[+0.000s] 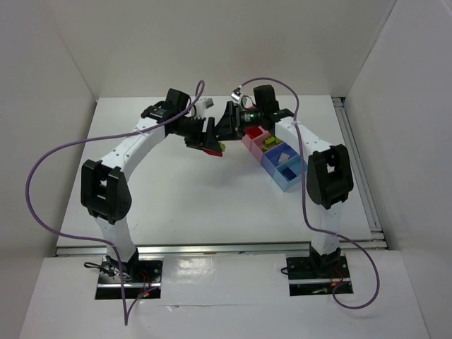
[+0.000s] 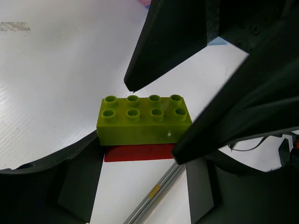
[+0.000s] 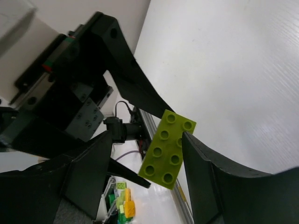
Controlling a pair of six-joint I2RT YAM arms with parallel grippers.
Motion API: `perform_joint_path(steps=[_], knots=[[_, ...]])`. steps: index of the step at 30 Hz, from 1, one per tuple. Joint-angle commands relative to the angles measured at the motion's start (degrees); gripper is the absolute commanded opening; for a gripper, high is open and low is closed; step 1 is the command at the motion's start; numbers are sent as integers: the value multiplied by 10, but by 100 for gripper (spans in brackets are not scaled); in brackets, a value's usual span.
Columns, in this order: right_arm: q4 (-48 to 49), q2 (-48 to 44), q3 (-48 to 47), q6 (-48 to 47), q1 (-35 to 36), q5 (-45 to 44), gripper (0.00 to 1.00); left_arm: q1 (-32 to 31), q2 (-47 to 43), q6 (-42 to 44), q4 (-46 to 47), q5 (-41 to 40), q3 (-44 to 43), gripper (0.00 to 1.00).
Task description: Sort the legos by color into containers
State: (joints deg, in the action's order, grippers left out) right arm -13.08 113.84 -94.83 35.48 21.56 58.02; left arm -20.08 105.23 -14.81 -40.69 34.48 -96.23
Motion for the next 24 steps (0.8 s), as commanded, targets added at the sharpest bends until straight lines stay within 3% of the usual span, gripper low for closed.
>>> perform_joint_path(steps=[1,5,11,14,18,24], knots=[[-27,3,-23,-30,9,-17,68,1,-25,11,15,-6,-12,44],[-115,-7,-45,-93,9,-102,72,1,-30,11,15,-11,-12,44],[-164,-1,-60,-130,9,-70,74,1,-35,11,15,-22,-12,44],[-166,4,-52,-136,16,-46,70,1,-35,11,15,-28,-12,43],[-151,4,-45,-136,22,-11,62,1,-35,11,15,-38,-12,43],[-114,-1,-40,-120,22,8,40,1,-42,11,15,-44,-6,43]])
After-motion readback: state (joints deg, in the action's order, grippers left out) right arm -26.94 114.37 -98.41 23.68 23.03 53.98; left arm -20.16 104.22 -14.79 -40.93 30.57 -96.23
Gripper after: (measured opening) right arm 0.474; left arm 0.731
